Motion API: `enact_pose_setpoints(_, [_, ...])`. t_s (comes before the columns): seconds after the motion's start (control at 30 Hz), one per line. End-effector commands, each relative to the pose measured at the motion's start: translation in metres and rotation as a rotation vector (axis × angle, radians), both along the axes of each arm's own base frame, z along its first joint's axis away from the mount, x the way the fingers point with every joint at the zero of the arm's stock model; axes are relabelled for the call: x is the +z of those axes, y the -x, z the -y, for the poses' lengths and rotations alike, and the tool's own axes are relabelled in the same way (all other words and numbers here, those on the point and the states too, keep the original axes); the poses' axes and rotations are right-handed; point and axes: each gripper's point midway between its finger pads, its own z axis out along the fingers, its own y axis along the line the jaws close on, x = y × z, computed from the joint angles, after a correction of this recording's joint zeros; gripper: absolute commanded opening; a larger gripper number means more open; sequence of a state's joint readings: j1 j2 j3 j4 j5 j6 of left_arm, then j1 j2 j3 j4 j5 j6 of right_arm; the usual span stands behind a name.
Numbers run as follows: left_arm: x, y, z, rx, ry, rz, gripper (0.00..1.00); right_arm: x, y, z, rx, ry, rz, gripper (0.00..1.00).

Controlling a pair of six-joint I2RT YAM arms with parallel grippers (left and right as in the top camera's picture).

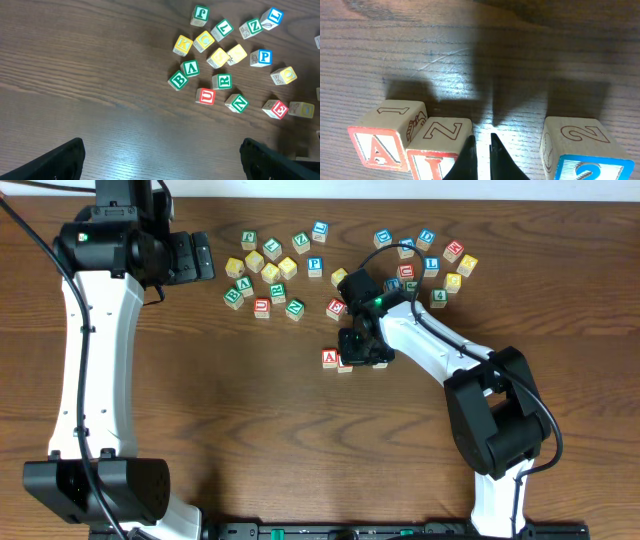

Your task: Spell out AI2

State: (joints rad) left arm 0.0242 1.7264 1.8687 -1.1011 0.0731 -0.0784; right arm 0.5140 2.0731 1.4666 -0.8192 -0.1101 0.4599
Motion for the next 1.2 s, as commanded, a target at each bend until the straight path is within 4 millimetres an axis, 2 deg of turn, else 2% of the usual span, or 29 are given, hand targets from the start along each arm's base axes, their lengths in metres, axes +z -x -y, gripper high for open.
enact_pose_setpoints(0.0, [-0.002, 0.001, -0.001, 0.011, 0.003, -0.008, 0.98, 0.001, 0.004, -0.004, 0.007, -0.005, -0.002, 0.04])
enact_pose_setpoints(0.53, [-0.002, 0.001, -0.001, 0.011, 0.003, -0.008, 0.98, 0.019, 0.004, 0.001, -0.001, 0.033, -0.021, 0.05])
enact_pose_setpoints(0.83, [-0.002, 0.001, -0.001, 0.011, 0.003, -0.008, 0.98, 0.047, -0.002, 0.003, 0.053, 0.066, -0.009, 0.08])
enact_pose_setpoints(0.97, [-0.002, 0.001, -0.001, 0.011, 0.003, -0.008, 0.97, 0.055, 0.001, 0.002, 0.072, 0.070, -0.021, 0.07])
enact_pose_setpoints(1.17, [-0.002, 0.001, -0.001, 0.011, 0.003, -0.008, 0.98, 0.057, 0.012, -0.005, 0.120, 0.027, -0.069, 0.04])
